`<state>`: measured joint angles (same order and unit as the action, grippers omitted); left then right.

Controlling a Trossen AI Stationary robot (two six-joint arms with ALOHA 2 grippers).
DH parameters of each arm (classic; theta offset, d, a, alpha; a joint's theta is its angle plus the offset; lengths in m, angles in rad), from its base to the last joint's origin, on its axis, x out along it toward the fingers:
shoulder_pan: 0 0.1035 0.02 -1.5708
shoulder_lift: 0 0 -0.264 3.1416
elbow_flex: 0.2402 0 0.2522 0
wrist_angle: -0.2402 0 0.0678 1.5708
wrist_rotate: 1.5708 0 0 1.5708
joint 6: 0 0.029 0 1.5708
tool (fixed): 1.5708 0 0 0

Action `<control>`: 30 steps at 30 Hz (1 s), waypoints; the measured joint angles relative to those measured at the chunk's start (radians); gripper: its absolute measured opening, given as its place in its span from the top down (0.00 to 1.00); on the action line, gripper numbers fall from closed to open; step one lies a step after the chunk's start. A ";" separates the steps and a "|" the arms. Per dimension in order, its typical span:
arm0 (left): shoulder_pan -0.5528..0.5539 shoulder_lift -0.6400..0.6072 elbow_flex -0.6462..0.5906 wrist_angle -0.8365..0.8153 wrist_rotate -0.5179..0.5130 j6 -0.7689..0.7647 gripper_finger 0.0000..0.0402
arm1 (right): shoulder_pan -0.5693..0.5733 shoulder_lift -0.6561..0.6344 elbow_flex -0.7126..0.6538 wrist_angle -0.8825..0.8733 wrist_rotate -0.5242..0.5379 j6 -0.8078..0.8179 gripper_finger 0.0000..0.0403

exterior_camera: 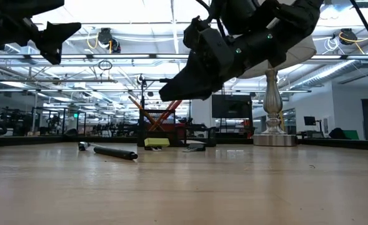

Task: Pick and place office supplies into organizer
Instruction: Put the black binder clip into the black desk organizer

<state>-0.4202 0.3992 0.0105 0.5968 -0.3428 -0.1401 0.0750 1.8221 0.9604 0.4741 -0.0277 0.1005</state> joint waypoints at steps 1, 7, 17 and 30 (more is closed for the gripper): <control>0.000 0.000 0.000 0.000 0.000 0.000 0.39 | 0.000 0.000 0.000 0.012 0.000 0.000 0.69; 0.000 0.000 0.000 0.001 0.000 -0.001 0.39 | 0.005 0.000 0.000 0.080 0.000 0.000 0.70; 0.000 0.000 0.000 0.001 0.000 -0.002 0.39 | 0.005 0.000 0.001 -0.093 -0.001 0.072 0.69; 0.000 0.000 0.000 0.000 0.001 -0.002 0.39 | 0.010 0.000 0.001 -0.128 0.020 0.101 0.71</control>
<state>-0.4202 0.3988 0.0105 0.5972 -0.3422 -0.1418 0.0845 1.8223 0.9611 0.3456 -0.0072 0.2014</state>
